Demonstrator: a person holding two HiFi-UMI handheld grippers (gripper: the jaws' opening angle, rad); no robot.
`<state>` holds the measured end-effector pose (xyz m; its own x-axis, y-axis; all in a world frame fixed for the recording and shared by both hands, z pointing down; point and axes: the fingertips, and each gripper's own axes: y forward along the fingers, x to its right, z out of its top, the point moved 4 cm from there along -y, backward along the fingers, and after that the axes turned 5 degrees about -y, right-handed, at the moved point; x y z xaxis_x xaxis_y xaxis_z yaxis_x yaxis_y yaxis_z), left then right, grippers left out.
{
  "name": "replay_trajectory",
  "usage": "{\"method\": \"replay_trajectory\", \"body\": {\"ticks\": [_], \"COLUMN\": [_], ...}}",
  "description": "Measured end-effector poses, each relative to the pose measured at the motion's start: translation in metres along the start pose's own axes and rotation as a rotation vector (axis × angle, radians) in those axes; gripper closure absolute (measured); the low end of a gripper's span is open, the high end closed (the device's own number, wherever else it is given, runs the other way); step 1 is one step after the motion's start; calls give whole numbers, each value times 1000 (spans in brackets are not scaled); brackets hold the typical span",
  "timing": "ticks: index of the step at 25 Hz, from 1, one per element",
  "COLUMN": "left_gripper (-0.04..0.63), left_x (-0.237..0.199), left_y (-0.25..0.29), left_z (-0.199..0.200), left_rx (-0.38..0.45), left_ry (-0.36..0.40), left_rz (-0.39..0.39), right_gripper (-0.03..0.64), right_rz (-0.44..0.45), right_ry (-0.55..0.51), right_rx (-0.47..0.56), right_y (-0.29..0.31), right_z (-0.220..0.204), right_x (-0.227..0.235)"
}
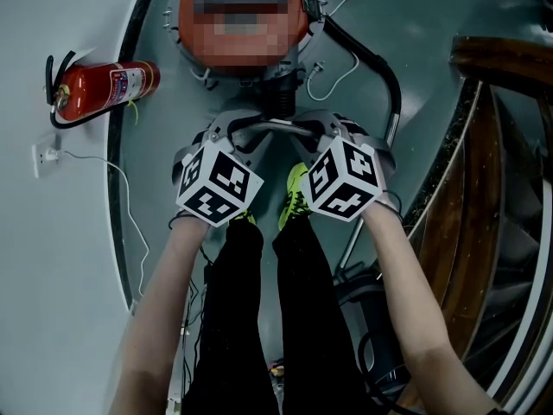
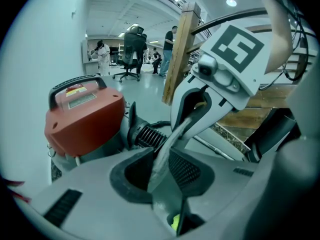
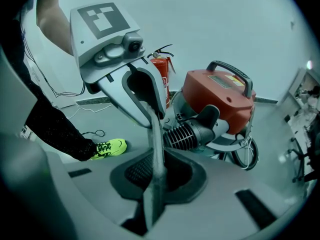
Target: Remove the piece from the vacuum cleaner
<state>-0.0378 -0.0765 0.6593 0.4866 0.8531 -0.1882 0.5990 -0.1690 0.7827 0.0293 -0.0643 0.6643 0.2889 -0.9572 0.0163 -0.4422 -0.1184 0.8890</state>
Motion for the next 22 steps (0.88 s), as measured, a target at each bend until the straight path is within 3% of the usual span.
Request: {"method": "replay_trajectory", "body": {"ticks": [13, 22], "left_gripper": [497, 499], "left_x": [31, 57], "left_y": [-10, -23], "left_z": [-20, -36], "left_rx": [-22, -40], "left_ry": [-3, -50], "left_rz": [-11, -10], "right_gripper": [569, 569], "right_rz": [32, 70], "right_ry": [-14, -34], "right_rx": [8, 1], "right_y": [-5, -11], "right_z": [-6, -7], "right_x": [-37, -67]}}
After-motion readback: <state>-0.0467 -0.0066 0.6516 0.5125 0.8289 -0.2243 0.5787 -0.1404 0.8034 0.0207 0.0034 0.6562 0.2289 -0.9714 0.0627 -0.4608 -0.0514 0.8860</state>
